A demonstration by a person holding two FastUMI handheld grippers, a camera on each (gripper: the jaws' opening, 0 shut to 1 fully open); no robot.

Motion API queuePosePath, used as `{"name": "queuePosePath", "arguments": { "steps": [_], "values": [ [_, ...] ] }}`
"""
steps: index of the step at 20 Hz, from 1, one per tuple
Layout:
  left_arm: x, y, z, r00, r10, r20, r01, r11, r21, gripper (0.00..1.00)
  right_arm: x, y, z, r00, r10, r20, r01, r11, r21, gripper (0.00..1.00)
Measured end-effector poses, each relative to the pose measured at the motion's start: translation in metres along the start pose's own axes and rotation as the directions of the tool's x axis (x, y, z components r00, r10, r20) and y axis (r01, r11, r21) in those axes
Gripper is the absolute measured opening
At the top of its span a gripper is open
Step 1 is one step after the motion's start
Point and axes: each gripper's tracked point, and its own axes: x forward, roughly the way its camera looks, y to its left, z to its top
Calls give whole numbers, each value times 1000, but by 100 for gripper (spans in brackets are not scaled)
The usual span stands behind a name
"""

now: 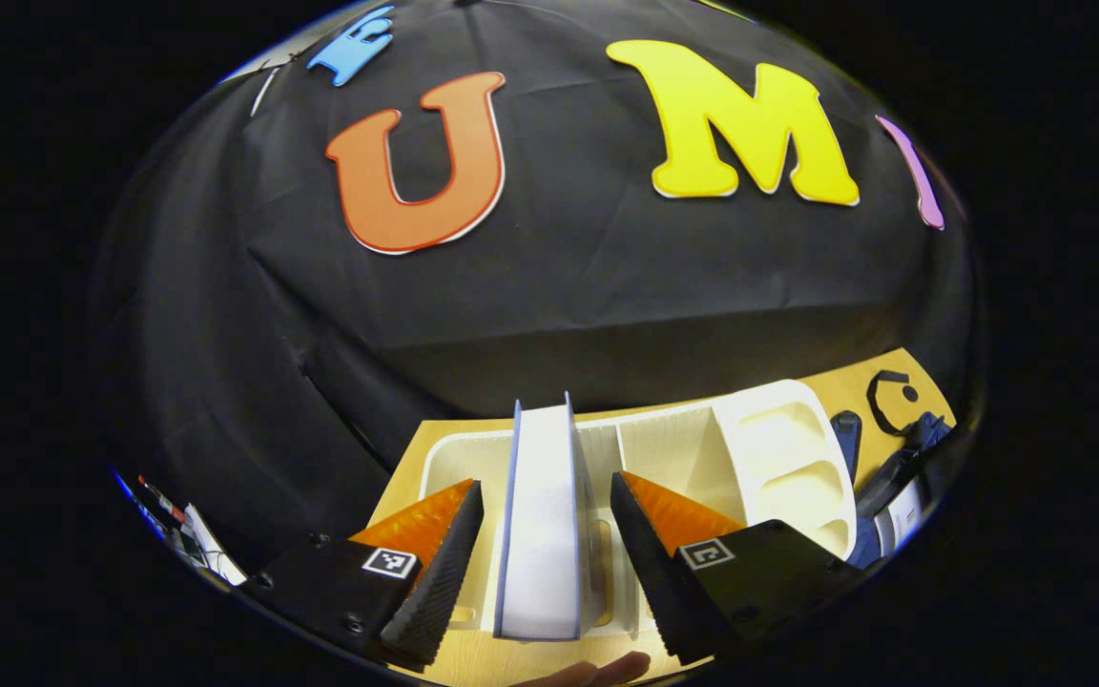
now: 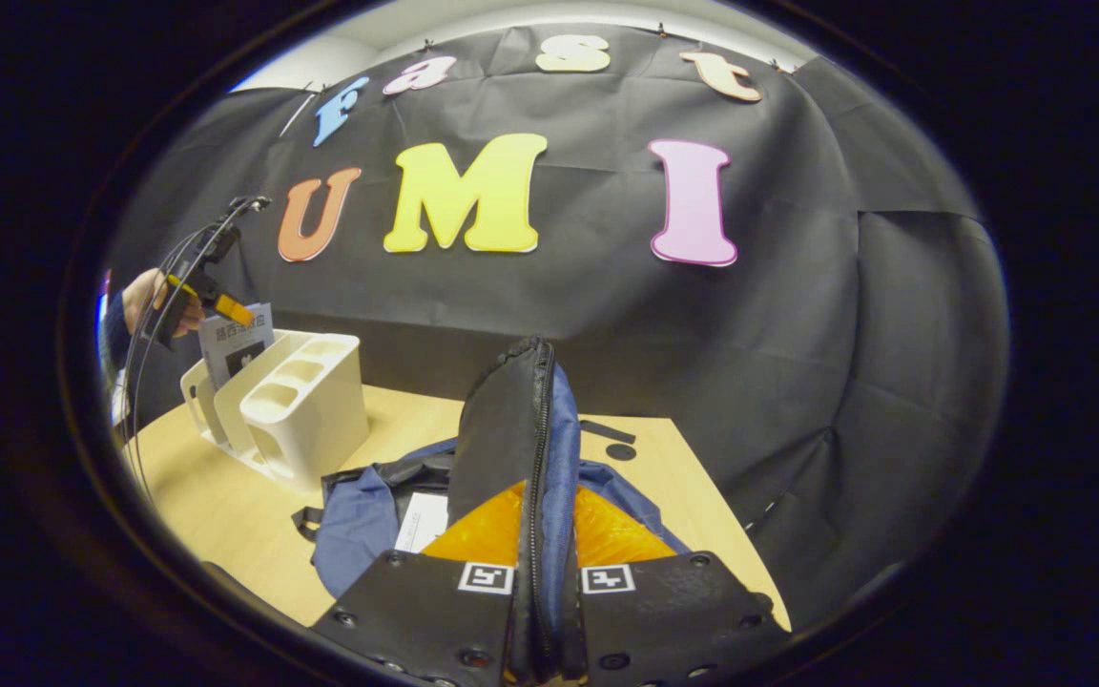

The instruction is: Open the schoolbag, grab two books from the bookshelf and put them into the schoolbag.

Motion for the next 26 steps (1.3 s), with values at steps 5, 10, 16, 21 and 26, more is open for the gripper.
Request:
{"name": "queuePosePath", "arguments": {
  "steps": [5, 10, 16, 21, 26],
  "values": [
    [32, 0, -19, 978, -14, -207, 27, 998, 60, 63, -1, 4, -5, 1000, 6, -5, -6, 1000, 9, 11],
    [33, -15, -28, 964, -71, -255, 83, 996, 39, 47, -1, 3, -7, 1000, 13, -9, -13, 1000, 27, 11],
    [1, 2, -35, 967, -46, -249, 46, 999, -8, 46, 3, 8, -10, 1000, 24, -11, -24, 999, 23, 11],
    [-57, 10, -40, 977, -110, -185, 96, 992, -81, 46, 3, 11, -13, 1000, 20, -14, -20, 1000, 4, 11],
    [-108, 17, -70, 982, -140, -125, 128, 987, -99, 50, 7, 18, -20, 999, 28, -23, -28, 1000, 1, 11]
  ]
}}
